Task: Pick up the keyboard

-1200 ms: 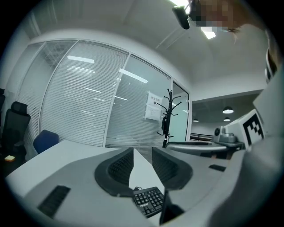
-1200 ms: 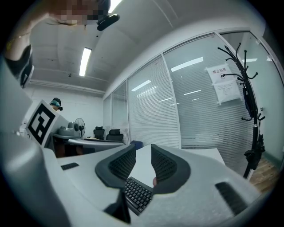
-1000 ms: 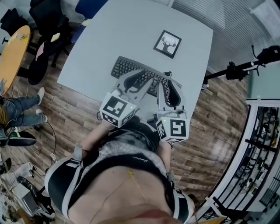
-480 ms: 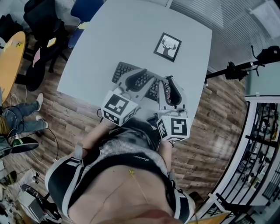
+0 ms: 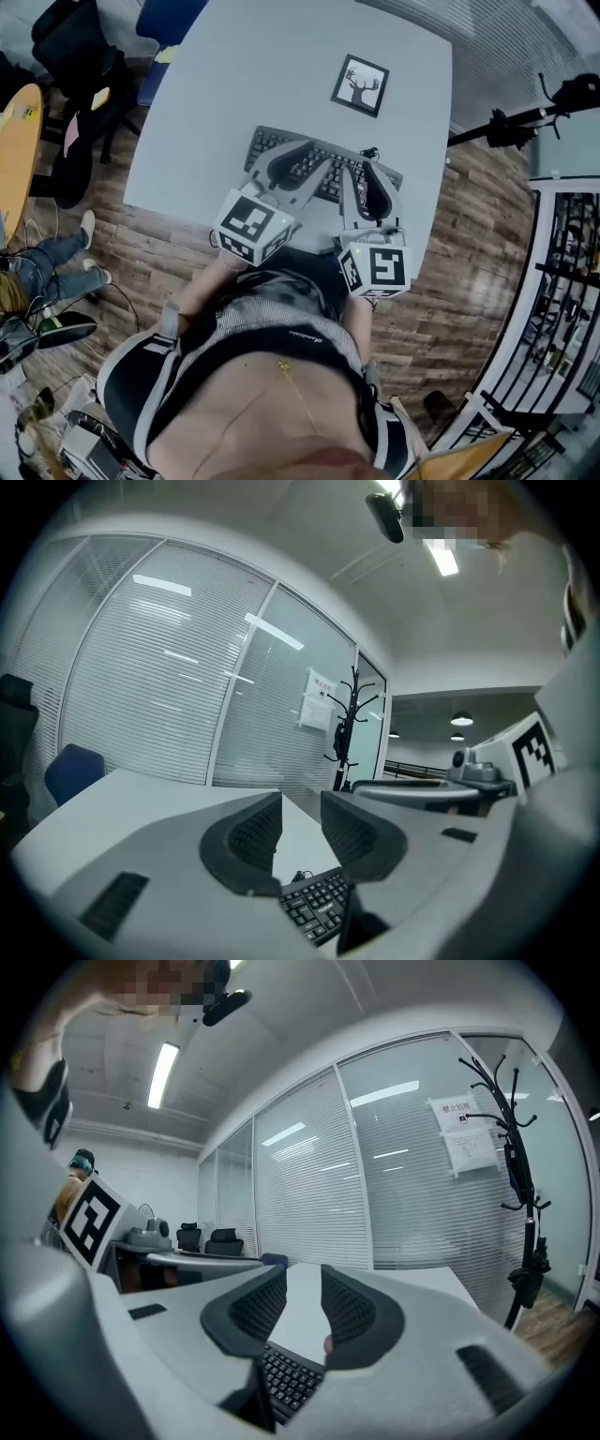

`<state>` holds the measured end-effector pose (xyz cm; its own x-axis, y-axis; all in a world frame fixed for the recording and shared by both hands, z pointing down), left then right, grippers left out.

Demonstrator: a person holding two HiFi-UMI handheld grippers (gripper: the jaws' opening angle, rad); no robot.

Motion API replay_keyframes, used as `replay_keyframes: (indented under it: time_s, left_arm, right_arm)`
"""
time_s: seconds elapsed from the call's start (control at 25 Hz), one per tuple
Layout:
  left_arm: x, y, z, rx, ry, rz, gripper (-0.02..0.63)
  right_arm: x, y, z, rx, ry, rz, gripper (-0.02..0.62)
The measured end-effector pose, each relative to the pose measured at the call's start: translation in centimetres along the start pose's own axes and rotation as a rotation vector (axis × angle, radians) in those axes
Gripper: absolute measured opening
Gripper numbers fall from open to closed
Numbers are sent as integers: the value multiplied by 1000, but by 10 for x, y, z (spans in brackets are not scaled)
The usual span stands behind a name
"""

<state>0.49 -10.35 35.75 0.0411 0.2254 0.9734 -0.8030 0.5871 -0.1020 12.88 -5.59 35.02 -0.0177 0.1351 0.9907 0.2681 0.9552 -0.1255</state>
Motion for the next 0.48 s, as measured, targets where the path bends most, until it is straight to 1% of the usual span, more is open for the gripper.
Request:
replay_keyframes:
  time_s: [0.24, 0.48]
  left_arm:
    - [2, -4, -2, 17, 4, 1, 106]
    - [0, -9, -4, 15, 23, 0, 106]
  right_arm:
    - [3, 7, -4, 26, -5, 0, 107]
    - [-1, 8, -8, 13, 2, 10, 107]
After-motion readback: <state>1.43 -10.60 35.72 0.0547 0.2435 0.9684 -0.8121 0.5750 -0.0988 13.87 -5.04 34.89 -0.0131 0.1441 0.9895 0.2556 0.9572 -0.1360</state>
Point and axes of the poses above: the fingertips, and each gripper's own axes: y backward along the fingers, z to its left, x out of its underside, the point moved 7 cm from there along y, backward along the fingers, and after that the axes turned 2 degrees about x, right-handed, at the moved point
